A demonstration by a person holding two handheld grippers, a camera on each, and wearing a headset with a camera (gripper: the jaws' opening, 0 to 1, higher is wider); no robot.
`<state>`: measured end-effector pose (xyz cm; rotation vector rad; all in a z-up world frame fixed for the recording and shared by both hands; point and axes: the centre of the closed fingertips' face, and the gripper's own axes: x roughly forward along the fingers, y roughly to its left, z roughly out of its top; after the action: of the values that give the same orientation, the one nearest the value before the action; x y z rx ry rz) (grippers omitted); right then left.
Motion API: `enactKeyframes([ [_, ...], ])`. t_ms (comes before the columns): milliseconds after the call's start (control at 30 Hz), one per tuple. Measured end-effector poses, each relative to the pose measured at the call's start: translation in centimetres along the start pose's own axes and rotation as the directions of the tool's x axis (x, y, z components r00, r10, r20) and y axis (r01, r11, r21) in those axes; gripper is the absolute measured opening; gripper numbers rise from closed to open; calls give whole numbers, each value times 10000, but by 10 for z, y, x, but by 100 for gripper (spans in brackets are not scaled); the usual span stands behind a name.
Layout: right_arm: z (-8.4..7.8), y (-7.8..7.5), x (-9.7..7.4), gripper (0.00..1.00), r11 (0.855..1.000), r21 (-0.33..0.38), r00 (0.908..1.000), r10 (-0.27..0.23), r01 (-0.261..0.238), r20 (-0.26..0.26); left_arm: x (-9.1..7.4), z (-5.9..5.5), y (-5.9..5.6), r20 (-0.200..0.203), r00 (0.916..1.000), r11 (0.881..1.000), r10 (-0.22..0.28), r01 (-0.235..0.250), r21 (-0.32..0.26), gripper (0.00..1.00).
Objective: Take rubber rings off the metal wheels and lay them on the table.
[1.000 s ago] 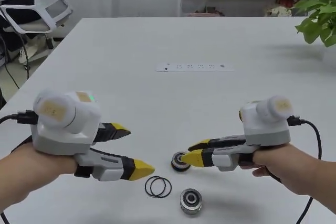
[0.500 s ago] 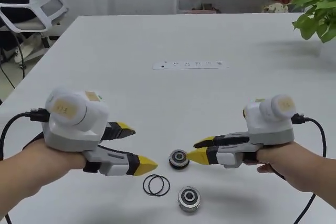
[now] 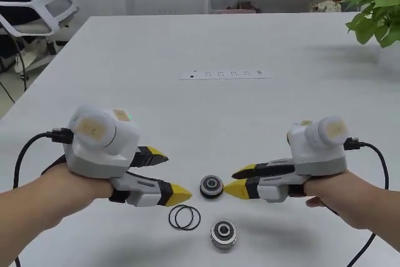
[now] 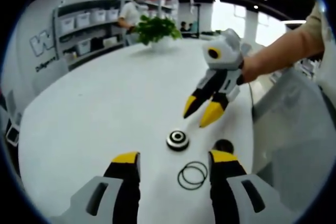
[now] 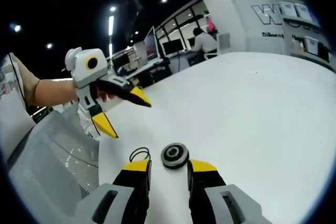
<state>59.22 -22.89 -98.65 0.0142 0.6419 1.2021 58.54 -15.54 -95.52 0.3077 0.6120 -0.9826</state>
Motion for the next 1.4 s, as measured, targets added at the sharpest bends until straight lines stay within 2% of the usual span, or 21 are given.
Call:
enactKeyframes([
  [667, -10, -5, 7, 22, 9997, -242, 9996, -63, 56, -291, 20, -6, -4, -245, 9992, 9995, -302, 302, -8, 45],
  [1400, -16, -4, 8, 22, 9999, -166, 9993, -24, 18, -374, 48, -4, -11, -362, 9978, 9984, -563, 566, 73, 35],
])
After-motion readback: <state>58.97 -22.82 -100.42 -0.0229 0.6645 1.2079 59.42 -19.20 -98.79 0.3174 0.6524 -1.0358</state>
